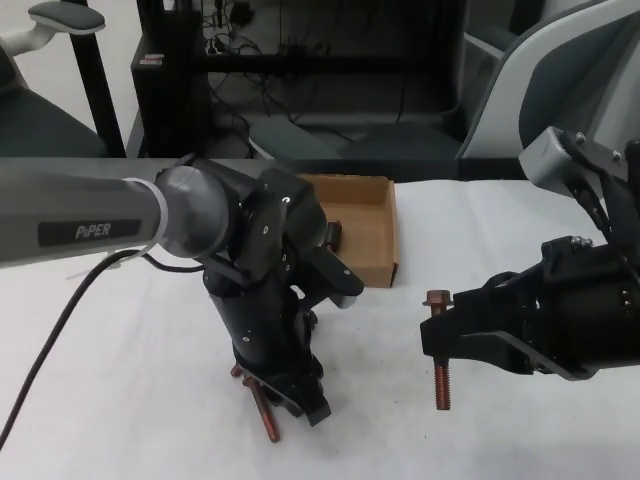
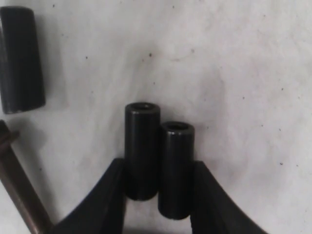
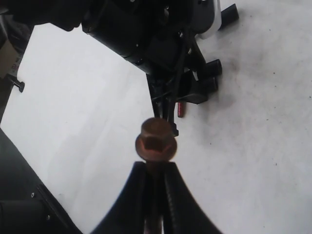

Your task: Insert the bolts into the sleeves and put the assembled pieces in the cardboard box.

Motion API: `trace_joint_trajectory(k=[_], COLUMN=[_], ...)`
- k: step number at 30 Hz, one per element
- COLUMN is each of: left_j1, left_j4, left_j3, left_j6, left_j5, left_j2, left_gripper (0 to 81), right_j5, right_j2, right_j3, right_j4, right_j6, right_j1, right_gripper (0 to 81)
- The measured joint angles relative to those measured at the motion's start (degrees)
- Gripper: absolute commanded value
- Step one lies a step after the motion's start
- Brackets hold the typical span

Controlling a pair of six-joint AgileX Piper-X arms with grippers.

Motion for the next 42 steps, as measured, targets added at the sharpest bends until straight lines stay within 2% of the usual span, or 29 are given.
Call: trace_joint_trajectory(k=[2, 4, 6, 7, 8, 27, 32, 42], left_j1=[-0.08, -0.14, -0.14, -0.14, -0.14, -0.46, -0.73, -4.63], left_j4=[-0.04, -0.04, -0.04, -0.16, -0.12, 4.65, 7.03, 11.08], left_j3=[0.0, 0.0, 0.0, 0.0, 0.0, -4.77, -6.31, -6.44], left_j6=[0.0, 0.0, 0.0, 0.0, 0.0, 0.0, 0.0, -0.3], left_j5=[-0.38, -0.4, -0.47, -0.57, -0.54, -1.86, -1.92, -1.92], left_j2=[0.0, 0.0, 0.0, 0.0, 0.0, 0.0, 0.0, 0.0], left_gripper=[16.7, 30.7, 50.4, 57.0, 59.1, 57.4, 53.2, 53.2], right_j5=[0.0, 0.0, 0.0, 0.0, 0.0, 0.0, 0.0, 0.0], right_j2=[0.0, 0.0, 0.0, 0.0, 0.0, 0.0, 0.0, 0.0], right_j3=[0.0, 0.0, 0.0, 0.0, 0.0, 0.0, 0.0, 0.0], right_j4=[0.0, 0.0, 0.0, 0.0, 0.0, 0.0, 0.0, 0.0], right_j6=[0.0, 0.0, 0.0, 0.0, 0.0, 0.0, 0.0, 0.0], right_j1=[0.0, 0.0, 0.0, 0.0, 0.0, 0.0, 0.0, 0.0], right_gripper=[0.6, 0.6, 0.6, 0.6, 0.6, 0.6, 0.6, 0.6])
